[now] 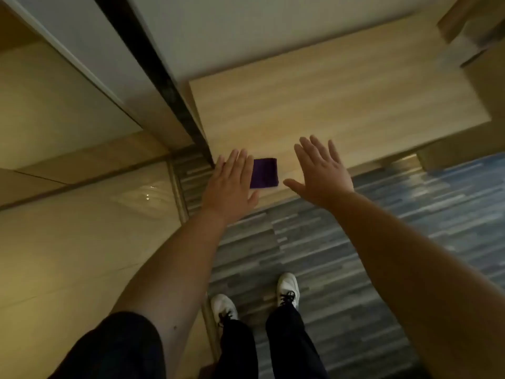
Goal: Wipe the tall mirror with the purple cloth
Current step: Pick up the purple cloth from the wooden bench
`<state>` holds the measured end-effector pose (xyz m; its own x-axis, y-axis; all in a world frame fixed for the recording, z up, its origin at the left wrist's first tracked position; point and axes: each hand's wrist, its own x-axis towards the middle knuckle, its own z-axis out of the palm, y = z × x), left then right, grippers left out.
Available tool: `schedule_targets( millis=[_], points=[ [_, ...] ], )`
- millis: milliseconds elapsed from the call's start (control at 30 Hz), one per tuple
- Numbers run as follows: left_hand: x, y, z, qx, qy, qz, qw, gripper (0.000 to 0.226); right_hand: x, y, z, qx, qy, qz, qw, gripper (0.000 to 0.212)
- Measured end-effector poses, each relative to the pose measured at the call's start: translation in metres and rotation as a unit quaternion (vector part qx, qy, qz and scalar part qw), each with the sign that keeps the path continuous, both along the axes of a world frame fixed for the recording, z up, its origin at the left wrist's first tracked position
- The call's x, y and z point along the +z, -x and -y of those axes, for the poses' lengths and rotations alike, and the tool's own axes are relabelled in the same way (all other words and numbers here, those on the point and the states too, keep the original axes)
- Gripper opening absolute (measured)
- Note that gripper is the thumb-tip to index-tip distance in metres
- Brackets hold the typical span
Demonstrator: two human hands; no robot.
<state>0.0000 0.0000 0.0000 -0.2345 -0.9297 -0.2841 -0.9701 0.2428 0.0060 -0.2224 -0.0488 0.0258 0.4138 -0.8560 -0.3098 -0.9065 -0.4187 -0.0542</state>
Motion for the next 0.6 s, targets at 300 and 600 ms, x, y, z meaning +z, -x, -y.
schedule_targets(
  millis=[300,600],
  points=[
    [-0.085,0.019,0.033,0.016,-0.044,0.014,0.999,0.095,-0.083,0.007,0.006,0.041,0.006,-0.027,0.999,0.087],
    [-0.116,0.017,0.012,0.001,0.013,0.045,0.999,0.105,-0.102,0.009,-0.011,0.038,-0.005,-0.022,0.999,0.084]
  ],
)
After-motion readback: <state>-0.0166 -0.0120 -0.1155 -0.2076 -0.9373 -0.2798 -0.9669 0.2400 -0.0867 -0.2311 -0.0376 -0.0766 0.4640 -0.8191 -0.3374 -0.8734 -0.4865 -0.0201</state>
